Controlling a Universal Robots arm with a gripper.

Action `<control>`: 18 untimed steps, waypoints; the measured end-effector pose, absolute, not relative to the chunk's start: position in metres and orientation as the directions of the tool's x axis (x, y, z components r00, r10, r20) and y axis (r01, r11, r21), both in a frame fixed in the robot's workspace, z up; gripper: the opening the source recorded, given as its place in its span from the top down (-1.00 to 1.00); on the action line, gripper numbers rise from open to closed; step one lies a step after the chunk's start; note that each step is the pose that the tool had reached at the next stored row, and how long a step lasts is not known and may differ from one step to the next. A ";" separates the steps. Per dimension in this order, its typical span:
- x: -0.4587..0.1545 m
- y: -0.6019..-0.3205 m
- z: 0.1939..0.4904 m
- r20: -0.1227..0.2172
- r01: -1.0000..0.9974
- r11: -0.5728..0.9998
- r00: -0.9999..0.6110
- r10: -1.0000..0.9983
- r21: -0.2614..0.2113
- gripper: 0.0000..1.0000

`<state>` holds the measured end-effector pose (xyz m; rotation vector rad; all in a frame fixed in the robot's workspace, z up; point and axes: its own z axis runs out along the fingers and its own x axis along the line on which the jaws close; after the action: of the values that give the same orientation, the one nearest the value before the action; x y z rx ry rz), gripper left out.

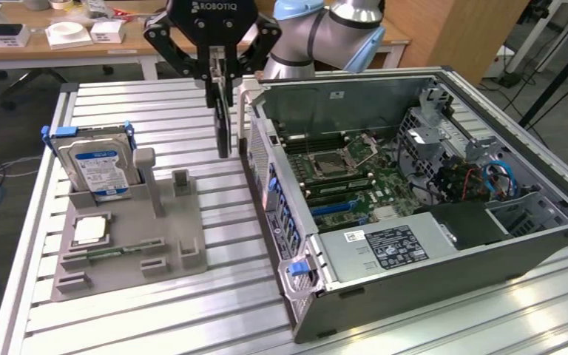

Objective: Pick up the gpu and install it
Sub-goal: 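Pick up the gpu and move the gpu toward the slot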

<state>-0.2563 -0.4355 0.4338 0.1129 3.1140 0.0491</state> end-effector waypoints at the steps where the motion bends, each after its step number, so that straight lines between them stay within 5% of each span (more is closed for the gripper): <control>1: -0.256 -0.436 0.434 -0.024 0.072 0.997 -0.997 0.073 0.032 0.47; 18: -0.243 -0.436 0.434 -0.024 0.072 0.997 -0.997 0.073 0.032 0.47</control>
<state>-0.2433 -0.4355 0.4338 0.1129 3.1140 0.0491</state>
